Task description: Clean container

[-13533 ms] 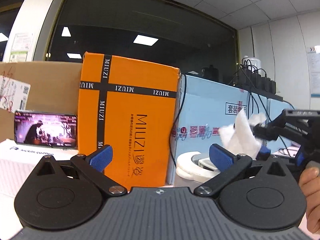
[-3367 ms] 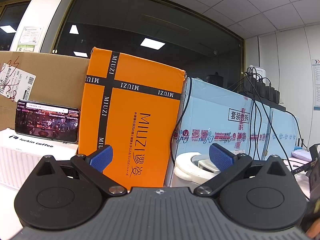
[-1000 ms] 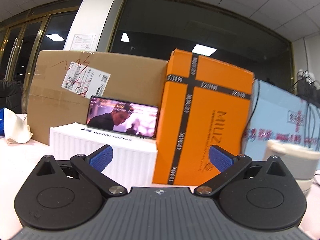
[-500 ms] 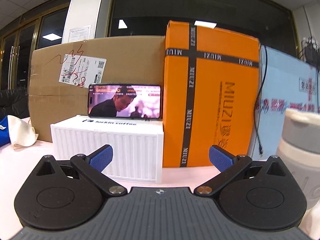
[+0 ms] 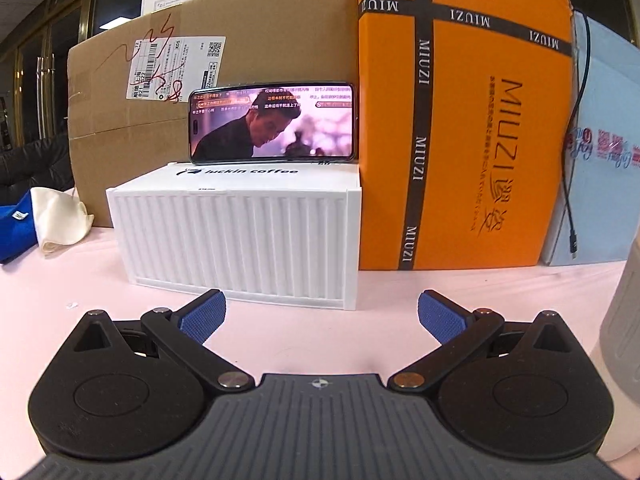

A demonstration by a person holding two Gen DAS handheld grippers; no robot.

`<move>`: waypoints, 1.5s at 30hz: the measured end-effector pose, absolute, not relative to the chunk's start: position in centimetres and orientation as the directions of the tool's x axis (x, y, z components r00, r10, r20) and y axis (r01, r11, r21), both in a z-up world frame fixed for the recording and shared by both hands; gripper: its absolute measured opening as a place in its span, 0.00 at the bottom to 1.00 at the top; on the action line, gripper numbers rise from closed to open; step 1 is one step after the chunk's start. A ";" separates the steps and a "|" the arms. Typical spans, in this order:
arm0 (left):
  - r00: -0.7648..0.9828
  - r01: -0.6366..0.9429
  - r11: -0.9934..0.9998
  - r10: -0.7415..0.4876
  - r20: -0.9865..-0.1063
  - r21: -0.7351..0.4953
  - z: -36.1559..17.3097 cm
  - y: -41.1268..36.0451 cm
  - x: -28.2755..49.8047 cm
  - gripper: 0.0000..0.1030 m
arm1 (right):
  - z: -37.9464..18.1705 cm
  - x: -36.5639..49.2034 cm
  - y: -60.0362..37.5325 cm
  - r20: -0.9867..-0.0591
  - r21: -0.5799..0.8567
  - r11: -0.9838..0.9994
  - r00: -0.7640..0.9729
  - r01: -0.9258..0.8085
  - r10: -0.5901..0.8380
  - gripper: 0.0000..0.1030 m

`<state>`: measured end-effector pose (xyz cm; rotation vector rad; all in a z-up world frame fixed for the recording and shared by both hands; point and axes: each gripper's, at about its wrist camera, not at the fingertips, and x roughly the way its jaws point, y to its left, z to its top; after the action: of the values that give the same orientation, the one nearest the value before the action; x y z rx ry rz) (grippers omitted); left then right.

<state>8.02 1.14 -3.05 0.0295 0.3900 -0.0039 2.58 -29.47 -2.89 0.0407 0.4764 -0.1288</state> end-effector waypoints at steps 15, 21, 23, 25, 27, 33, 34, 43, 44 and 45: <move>0.827 0.041 0.998 -0.008 -0.562 0.046 -4.9 0.9 10.7 1.00 | -3.2 4.0 -26.9 -0.537 -0.045 0.998 0.841 0.050 -0.067 1.00; 0.808 0.051 0.998 -0.015 -0.590 0.044 -5.3 0.6 11.0 1.00 | -3.3 4.6 -26.5 -0.585 -0.037 0.999 0.810 0.020 -0.038 1.00; 0.805 0.051 0.998 -0.021 -0.593 0.034 -5.3 0.8 11.0 1.00 | -3.1 4.5 -26.2 -0.581 -0.044 0.999 0.813 0.021 -0.043 1.00; 0.804 0.051 0.998 -0.025 -0.594 0.027 -5.2 0.9 11.0 1.00 | -2.8 4.3 -25.9 -0.572 -0.048 0.999 0.819 0.023 -0.046 1.00; 0.804 0.052 0.998 -0.026 -0.594 0.026 -5.2 0.8 11.0 1.00 | -3.0 4.4 -25.9 -0.582 -0.042 0.999 0.812 0.009 -0.032 1.00; 0.804 0.051 0.998 -0.030 -0.594 0.020 -5.1 0.9 11.1 1.00 | -3.2 4.3 -26.0 -0.591 -0.016 1.000 0.807 -0.001 -0.009 1.00; 0.804 0.051 0.999 -0.030 -0.594 0.018 -5.1 0.9 11.1 1.00 | -3.0 4.2 -25.9 -0.583 -0.023 1.000 0.812 0.005 -0.018 1.00; 0.804 0.051 0.999 -0.031 -0.594 0.018 -5.1 0.9 11.2 1.00 | -2.1 4.3 -26.2 -0.608 0.011 1.000 0.794 0.020 -0.009 1.00; 0.804 0.051 0.999 -0.030 -0.594 0.019 -5.1 0.8 11.2 1.00 | -2.0 4.3 -26.2 -0.609 0.012 1.000 0.793 0.022 -0.010 1.00; 0.804 0.051 0.999 -0.029 -0.594 0.020 -5.1 0.8 11.2 1.00 | -2.0 4.3 -26.2 -0.609 0.012 1.000 0.793 0.023 -0.011 1.00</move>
<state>11.17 0.82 -5.10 0.0351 0.6356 -0.0431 4.31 -26.19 -1.95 0.0193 0.6548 -0.0186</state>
